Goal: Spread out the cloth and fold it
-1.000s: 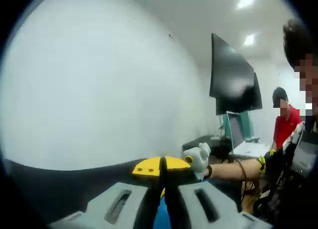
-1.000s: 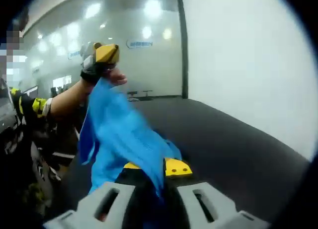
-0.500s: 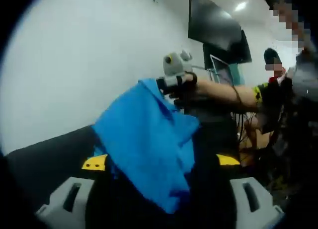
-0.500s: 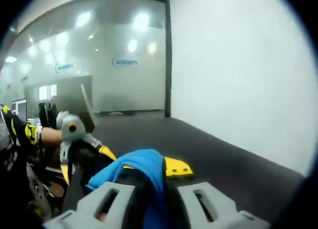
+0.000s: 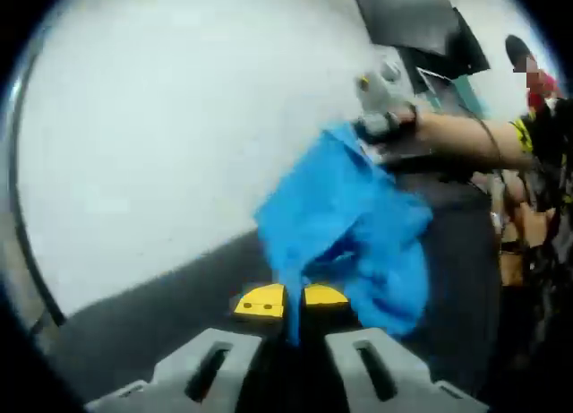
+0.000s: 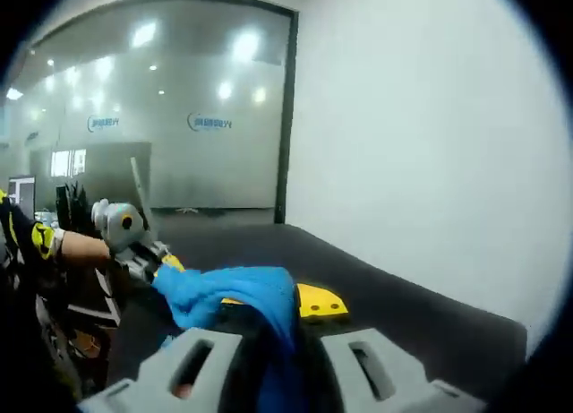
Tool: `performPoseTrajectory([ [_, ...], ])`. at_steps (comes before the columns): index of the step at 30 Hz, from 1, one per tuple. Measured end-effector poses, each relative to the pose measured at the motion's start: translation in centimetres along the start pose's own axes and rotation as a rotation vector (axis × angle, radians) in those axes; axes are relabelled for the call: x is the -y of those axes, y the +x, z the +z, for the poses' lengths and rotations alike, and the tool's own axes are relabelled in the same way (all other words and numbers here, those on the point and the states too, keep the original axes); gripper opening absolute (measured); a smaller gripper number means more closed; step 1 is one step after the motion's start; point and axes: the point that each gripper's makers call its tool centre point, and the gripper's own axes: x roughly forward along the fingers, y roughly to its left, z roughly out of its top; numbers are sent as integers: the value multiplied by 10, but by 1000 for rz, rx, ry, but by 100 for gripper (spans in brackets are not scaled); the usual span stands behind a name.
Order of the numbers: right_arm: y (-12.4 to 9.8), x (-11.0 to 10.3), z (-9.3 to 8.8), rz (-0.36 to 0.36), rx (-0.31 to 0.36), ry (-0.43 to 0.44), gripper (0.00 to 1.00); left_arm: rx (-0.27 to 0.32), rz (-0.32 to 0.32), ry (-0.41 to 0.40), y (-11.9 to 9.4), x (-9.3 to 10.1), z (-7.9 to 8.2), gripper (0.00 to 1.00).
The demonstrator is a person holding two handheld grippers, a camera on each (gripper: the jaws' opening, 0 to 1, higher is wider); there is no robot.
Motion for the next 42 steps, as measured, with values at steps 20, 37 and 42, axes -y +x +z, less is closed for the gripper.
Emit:
performPoseTrajectory([
  [20, 16, -63, 14, 204, 118, -65, 36, 219, 134, 246, -48, -64, 251, 1],
  [37, 59, -40, 61, 30, 270, 76, 1, 151, 294, 249, -79, -126, 264, 1],
  [42, 5, -19, 155, -6, 355, -108, 1, 154, 348, 123, -89, -164, 252, 1],
])
